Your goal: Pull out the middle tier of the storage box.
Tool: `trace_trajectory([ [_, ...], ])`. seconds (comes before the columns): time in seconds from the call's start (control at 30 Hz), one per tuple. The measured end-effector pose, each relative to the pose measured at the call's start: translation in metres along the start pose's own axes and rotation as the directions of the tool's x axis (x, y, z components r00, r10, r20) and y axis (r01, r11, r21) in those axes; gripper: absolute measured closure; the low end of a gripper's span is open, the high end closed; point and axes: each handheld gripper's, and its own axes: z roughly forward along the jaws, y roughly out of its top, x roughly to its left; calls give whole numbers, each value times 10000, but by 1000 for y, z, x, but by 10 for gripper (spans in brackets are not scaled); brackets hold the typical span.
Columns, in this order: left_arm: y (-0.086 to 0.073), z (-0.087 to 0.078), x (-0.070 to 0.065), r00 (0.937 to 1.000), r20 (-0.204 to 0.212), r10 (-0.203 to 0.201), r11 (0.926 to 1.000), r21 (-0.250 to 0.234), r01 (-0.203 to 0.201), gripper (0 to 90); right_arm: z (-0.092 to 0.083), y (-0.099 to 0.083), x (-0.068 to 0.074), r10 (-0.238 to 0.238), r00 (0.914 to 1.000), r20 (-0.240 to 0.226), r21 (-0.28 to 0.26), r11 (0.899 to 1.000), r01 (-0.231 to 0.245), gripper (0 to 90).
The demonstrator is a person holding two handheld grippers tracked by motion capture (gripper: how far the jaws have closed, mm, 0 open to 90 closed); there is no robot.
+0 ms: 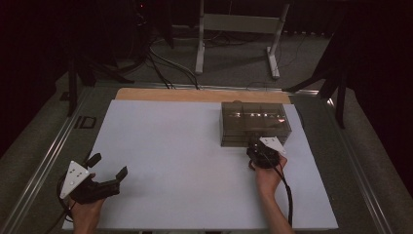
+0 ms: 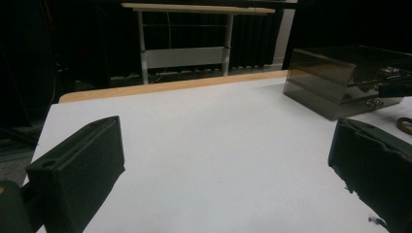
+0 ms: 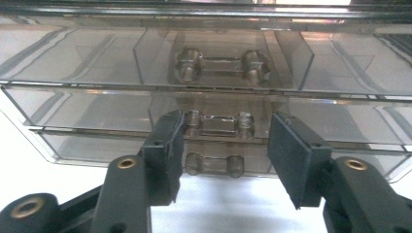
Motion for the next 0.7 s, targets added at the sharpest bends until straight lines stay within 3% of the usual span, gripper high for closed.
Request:
trace_trajectory([
  [0.7,0,1,-1,10000,12,3,10000,4,-3,12,0,-1,3,281,9996,-32,-81,9996,-281,560],
])
